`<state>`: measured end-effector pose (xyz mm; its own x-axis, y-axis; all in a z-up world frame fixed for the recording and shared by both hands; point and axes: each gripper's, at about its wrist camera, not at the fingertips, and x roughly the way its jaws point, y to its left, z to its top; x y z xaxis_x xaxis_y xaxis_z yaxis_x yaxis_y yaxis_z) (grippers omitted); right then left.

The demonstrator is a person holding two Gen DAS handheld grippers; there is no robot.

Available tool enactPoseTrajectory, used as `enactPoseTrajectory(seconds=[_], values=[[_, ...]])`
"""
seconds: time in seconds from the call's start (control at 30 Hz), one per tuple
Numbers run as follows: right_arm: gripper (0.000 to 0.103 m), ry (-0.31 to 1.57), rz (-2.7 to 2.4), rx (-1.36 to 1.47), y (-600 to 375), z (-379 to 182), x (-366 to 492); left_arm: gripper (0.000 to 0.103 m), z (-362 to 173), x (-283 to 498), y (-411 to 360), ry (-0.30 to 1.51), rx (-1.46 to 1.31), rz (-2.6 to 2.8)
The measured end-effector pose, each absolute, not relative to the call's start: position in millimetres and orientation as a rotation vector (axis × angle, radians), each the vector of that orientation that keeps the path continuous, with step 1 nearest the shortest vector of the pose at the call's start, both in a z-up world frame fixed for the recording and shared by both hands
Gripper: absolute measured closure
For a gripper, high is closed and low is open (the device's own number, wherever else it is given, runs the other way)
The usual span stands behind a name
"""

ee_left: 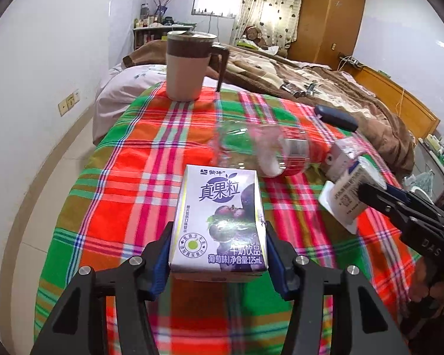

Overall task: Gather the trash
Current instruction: 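Carry the juice box and paper cup toward the white bin with both tools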

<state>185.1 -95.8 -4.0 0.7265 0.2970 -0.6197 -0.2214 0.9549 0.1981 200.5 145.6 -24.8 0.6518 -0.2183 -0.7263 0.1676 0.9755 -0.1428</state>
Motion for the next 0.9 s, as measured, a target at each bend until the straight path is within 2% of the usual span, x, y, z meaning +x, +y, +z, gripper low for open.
enactPoseTrajectory(seconds=[0.9], values=[[0.053,0.623,0.161,0.203,-180.7,21.9,140.1,0.048,30.8,149.6,28.8,0.719,0.038,-0.374]])
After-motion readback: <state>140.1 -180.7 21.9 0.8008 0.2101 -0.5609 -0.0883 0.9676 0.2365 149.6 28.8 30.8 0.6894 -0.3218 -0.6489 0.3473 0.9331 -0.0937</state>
